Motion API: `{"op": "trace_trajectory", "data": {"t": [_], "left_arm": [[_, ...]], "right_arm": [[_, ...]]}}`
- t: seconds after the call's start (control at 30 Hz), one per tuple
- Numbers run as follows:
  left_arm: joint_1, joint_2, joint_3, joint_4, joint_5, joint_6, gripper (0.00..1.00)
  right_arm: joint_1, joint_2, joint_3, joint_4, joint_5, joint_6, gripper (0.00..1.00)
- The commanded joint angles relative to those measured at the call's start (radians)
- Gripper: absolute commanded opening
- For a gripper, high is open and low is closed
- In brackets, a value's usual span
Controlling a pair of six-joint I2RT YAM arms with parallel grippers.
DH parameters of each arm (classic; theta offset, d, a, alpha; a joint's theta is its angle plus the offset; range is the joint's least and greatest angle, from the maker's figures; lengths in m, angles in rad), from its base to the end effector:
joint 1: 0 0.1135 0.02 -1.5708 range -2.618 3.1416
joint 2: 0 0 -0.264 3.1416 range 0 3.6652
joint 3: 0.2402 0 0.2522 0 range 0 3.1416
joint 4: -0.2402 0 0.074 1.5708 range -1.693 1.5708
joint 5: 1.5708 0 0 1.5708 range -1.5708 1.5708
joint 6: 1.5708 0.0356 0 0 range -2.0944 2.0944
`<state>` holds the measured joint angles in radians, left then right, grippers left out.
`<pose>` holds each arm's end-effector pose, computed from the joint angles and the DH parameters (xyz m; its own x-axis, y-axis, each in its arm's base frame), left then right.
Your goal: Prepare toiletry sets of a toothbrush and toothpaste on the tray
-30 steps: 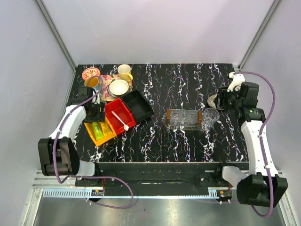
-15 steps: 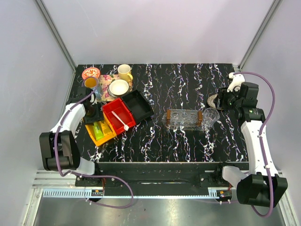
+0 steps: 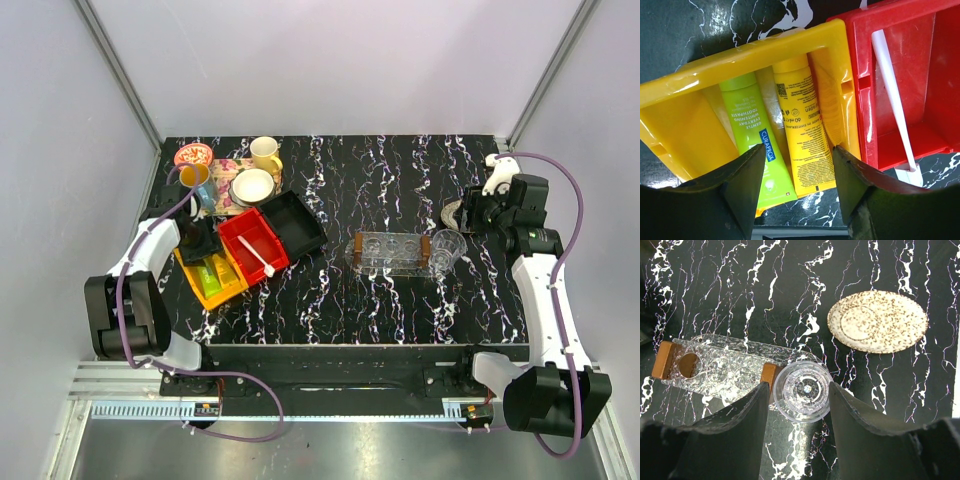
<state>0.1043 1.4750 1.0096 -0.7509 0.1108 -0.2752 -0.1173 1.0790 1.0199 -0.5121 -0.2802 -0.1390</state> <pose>0.2774 0.0251 0.2174 -0.8799 -0.3636 -0.3059 -0.3163 0.9286 -0.1941 0.2340 -0.0177 0.3331 -0.5153 -0.0733 -0.8539 -0.1918 0.9809 0.0315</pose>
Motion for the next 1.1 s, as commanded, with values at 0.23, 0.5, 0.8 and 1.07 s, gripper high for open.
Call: {"op": "trace_trajectory", "data": {"t": [0.23, 0.5, 0.8, 1.07], "left_arm": [[0.028, 0.007, -0.023, 0.067, 0.056, -0.055, 0.55], [0.031, 0.050, -0.026, 0.081, 0.059, -0.055, 0.54], [0.031, 0.091, -0.026, 0.104, 0.056, -0.061, 0.50], [0.031, 0.114, -0.031, 0.120, 0.050, -0.059, 0.47]], "right_arm": [[-0.002, 0.006, -0.001, 0.044, 0.013, -0.013, 0.56], [-0.002, 0.009, -0.001, 0.044, 0.013, -0.014, 0.56], [-0.002, 0.016, 0.000, 0.046, 0.019, -0.017, 0.57], [-0.002, 0.018, 0.002, 0.044, 0.022, -0.017, 0.56]]}}
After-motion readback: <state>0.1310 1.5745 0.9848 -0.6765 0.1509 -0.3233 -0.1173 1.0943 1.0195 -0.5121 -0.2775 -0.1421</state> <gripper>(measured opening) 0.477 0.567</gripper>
